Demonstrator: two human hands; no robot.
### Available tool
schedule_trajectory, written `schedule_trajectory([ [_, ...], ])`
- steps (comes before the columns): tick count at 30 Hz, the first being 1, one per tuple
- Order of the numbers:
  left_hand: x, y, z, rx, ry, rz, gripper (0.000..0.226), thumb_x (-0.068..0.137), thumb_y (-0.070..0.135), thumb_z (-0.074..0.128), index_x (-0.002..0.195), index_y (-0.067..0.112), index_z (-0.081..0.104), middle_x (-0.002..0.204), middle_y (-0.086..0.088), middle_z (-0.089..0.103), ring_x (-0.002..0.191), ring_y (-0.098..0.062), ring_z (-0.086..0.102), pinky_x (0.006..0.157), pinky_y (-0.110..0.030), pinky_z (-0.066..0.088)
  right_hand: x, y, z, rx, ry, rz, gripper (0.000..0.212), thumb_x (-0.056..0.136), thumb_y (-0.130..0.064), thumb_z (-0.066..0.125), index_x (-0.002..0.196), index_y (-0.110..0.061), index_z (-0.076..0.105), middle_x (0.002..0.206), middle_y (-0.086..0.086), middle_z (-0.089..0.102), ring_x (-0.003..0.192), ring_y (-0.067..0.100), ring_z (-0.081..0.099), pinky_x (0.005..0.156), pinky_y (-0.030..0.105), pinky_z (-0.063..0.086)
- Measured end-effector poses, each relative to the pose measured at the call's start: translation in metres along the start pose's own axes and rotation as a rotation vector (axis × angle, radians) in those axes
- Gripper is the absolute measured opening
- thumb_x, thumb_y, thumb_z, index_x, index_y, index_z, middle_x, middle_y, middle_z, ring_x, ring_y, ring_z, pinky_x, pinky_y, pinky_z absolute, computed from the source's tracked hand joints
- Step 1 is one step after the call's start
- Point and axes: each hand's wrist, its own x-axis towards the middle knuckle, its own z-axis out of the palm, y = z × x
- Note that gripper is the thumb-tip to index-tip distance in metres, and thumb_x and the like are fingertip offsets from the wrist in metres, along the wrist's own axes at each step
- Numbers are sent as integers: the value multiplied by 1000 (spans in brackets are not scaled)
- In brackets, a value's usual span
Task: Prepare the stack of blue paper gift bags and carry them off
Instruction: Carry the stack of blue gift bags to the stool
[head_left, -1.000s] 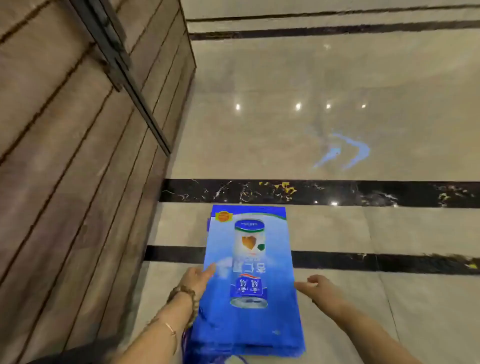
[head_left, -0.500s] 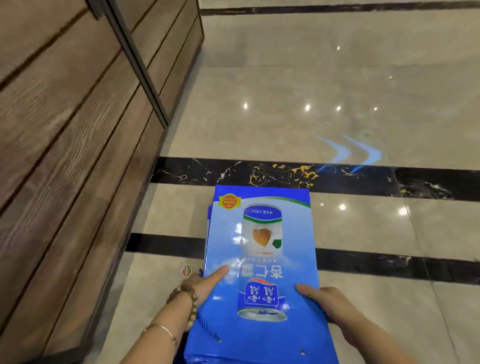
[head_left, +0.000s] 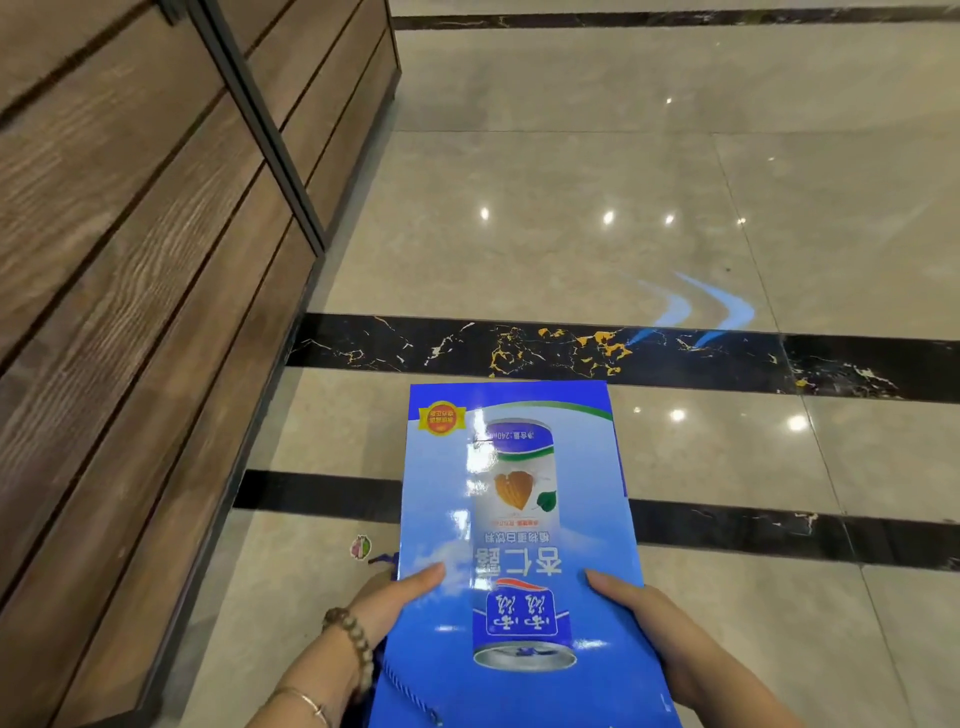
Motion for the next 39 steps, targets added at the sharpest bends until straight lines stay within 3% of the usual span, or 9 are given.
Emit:
schedule_trajectory([
  [4, -29, -3, 8, -45, 66, 119, 54, 65, 18, 83, 111, -2, 62, 80, -11, 74, 68, -26, 71, 56, -33, 56, -25, -5, 5, -11, 74, -103, 38, 79, -16, 67, 112, -1, 58, 96, 23, 70, 82, 38, 69, 64, 40, 57],
  [6, -68, 10, 13, -41, 61, 165, 63, 55, 23, 88, 109, 1, 63, 82, -8, 74, 69, -23, 71, 56, -31, 56, -63, -17, 13, -35, 116, -144, 29, 81, -14, 66, 106, -1, 60, 89, 21, 72, 72, 34, 71, 53, 33, 55],
  [9, -159, 53, 21, -53, 71, 216, 42, 68, 3, 78, 107, 1, 62, 81, -8, 73, 65, -19, 70, 57, -30, 58, -151, -40, 35, -3, 129, -220, 23, 82, -11, 64, 103, -4, 62, 90, 19, 72, 74, 33, 71, 55, 34, 56],
  [14, -366, 173, 51, -2, 2, 282, 16, 82, -8, 59, 88, 5, 64, 68, -5, 72, 53, -14, 67, 45, -24, 53, -364, -103, 79, 61, 192, -324, 15, 84, -5, 59, 98, -1, 65, 81, 15, 73, 62, 25, 70, 48, 28, 54],
  [22, -692, 317, 96, 169, -190, 419, 15, 82, -5, 60, 87, 8, 65, 65, 1, 72, 54, -12, 67, 48, -22, 53, -725, -162, 156, 227, 388, -442, 9, 85, -9, 60, 92, -7, 65, 65, 4, 72, 52, 17, 68, 42, 23, 51],
  [26, -786, 338, 116, 287, -365, 479, 16, 80, -3, 61, 88, 11, 65, 72, -1, 73, 58, -13, 68, 51, -23, 54, -836, -135, 179, 314, 521, -557, 6, 86, -9, 59, 85, -10, 64, 58, -2, 70, 48, 12, 66, 40, 19, 49],
  [31, -849, 325, 155, 473, -612, 595, 26, 83, -6, 57, 88, 19, 63, 69, 13, 72, 63, -3, 67, 59, -20, 55, -914, -71, 189, 513, 671, -640, 8, 88, -10, 57, 90, -8, 64, 58, -2, 70, 47, 11, 65, 41, 20, 50],
  [37, -888, 269, 227, 692, -873, 476, 17, 80, 1, 63, 91, 15, 66, 76, 1, 74, 63, -14, 69, 59, -28, 58, -976, 32, 181, 794, 880, -713, 14, 85, -14, 61, 97, -11, 67, 78, 4, 74, 62, 17, 70, 56, 29, 57],
  [39, -907, 240, 256, 817, -978, 449, 23, 73, 7, 71, 95, 13, 67, 90, -9, 73, 72, -20, 69, 67, -34, 58, -998, 73, 180, 914, 951, -727, 17, 84, -15, 61, 99, -11, 67, 84, 7, 74, 65, 21, 70, 57, 32, 58],
])
